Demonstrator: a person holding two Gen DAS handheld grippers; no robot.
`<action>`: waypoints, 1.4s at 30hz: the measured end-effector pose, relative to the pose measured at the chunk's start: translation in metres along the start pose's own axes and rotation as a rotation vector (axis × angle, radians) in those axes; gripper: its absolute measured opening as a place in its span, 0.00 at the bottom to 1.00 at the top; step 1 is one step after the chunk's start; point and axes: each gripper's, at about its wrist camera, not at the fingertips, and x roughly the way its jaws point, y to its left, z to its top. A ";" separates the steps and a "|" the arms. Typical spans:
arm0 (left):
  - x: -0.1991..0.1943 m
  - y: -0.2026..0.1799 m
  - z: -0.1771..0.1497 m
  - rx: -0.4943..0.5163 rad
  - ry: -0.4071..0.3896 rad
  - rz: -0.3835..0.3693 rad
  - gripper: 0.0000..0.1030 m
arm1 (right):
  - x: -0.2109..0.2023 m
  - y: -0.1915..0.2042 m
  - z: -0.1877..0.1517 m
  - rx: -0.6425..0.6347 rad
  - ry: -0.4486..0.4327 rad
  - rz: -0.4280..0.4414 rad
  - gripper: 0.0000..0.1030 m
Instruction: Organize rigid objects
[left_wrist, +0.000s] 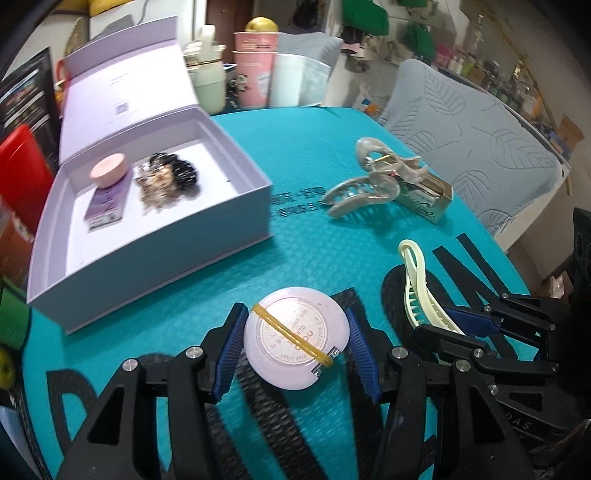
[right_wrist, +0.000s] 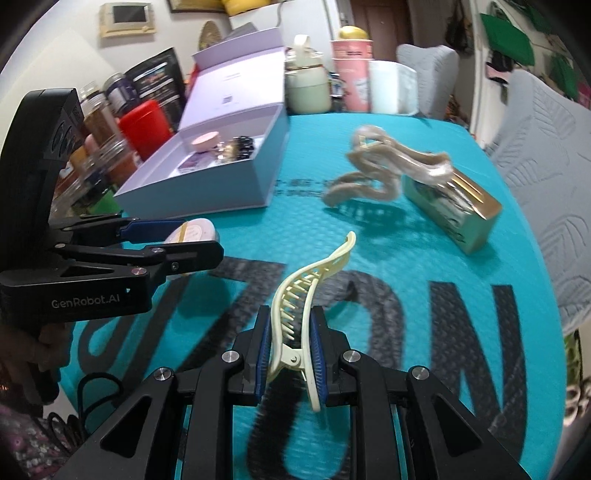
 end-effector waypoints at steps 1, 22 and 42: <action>-0.002 0.002 -0.002 -0.006 -0.002 0.004 0.52 | 0.000 0.003 0.001 -0.004 -0.001 0.008 0.20; -0.063 0.062 -0.033 -0.177 -0.119 0.099 0.52 | 0.002 0.077 0.018 -0.146 -0.024 0.187 0.20; -0.080 0.086 -0.006 -0.191 -0.191 0.119 0.52 | 0.003 0.101 0.063 -0.282 -0.062 0.219 0.20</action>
